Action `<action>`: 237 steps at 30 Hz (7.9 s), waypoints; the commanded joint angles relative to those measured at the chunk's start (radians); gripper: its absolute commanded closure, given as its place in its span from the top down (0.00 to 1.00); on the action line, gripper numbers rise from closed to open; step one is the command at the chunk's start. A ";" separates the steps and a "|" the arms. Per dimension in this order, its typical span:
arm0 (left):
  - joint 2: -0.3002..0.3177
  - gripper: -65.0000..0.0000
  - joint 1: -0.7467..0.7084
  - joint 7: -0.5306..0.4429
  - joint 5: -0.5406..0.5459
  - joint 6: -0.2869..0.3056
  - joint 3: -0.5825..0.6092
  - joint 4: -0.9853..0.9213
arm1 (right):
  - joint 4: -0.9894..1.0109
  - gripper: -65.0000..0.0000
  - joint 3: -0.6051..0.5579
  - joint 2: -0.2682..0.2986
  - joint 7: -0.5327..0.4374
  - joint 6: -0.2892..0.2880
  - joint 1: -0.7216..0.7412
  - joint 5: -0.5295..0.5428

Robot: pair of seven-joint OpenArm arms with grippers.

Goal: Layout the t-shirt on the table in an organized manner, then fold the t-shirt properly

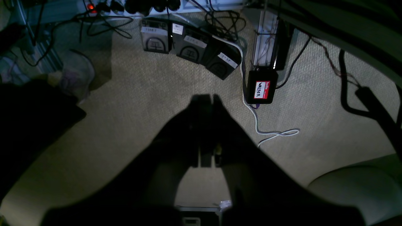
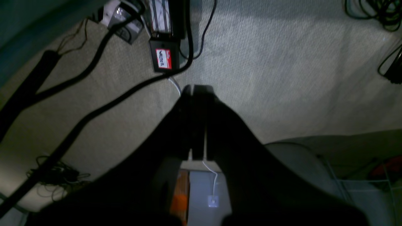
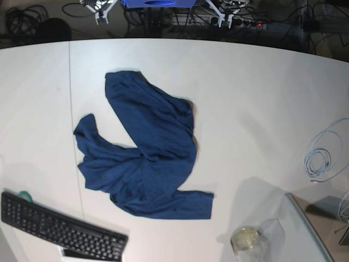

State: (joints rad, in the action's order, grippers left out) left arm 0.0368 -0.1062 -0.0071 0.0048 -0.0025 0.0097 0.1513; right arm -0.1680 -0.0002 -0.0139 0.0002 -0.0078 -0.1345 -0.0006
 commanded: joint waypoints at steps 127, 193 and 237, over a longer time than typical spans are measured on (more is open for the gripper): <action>0.087 0.81 -0.013 0.335 -0.176 -0.003 0.484 1.307 | -1.829 0.00 -0.140 0.125 0.726 0.009 -0.274 -0.005; 0.260 0.00 -0.109 0.760 -0.180 -0.006 0.299 1.651 | -1.143 0.00 -0.183 0.145 0.656 -0.140 0.148 -0.002; 0.088 0.00 -0.034 0.694 -0.177 -0.001 -0.370 1.729 | -1.220 0.78 -0.662 -0.044 0.594 -0.140 0.152 0.003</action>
State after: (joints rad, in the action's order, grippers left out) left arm 0.1165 -0.1478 0.7094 -0.1677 0.0010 -0.3584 1.8656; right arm -1.3643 -0.6617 -0.0452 0.6209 -0.1501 -0.0051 0.0010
